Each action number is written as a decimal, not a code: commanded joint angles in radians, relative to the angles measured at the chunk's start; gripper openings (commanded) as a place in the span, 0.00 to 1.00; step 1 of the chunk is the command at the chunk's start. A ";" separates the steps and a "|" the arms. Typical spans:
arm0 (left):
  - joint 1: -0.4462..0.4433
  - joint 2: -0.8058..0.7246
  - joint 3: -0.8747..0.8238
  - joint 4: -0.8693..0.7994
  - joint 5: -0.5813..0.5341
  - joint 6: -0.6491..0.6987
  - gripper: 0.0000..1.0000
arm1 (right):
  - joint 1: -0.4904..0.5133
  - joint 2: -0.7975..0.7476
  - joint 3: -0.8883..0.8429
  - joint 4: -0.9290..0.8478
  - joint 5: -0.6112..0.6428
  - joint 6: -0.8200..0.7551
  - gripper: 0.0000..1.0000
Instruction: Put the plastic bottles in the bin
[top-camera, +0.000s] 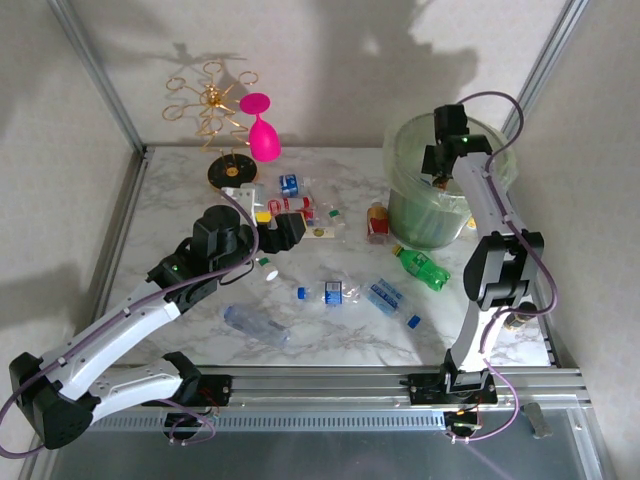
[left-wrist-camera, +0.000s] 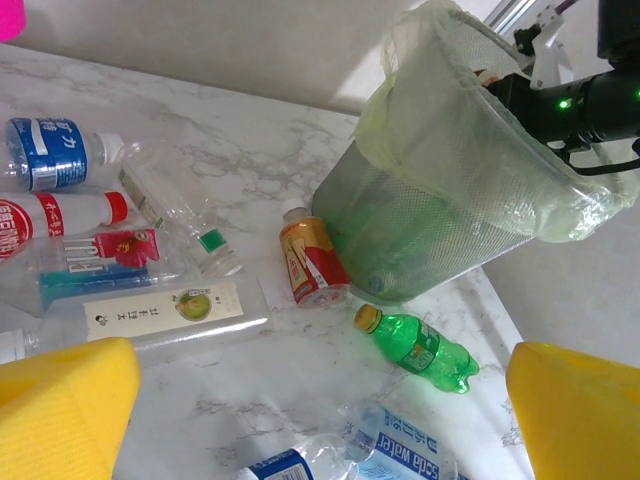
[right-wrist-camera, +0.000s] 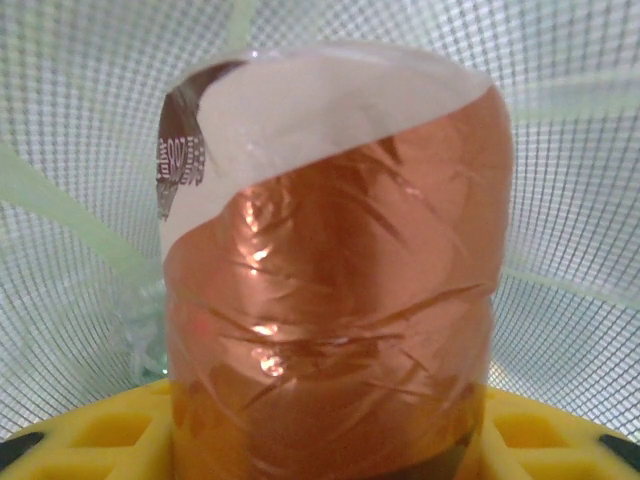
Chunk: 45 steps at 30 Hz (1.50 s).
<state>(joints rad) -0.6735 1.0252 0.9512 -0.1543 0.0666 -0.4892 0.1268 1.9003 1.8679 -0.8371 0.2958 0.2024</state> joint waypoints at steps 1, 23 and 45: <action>0.002 -0.020 -0.007 0.024 0.011 0.003 0.94 | -0.011 0.022 0.039 -0.069 0.025 0.029 0.38; 0.011 -0.034 -0.011 0.024 -0.002 -0.002 0.95 | -0.028 0.031 0.045 -0.055 0.060 0.035 0.72; 0.022 -0.086 -0.006 -0.026 -0.077 -0.071 0.94 | 0.156 -0.428 -0.066 0.057 -0.034 0.055 0.65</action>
<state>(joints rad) -0.6594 0.9665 0.9466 -0.1608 0.0338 -0.5320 0.2394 1.5677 1.8366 -0.8249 0.2859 0.2615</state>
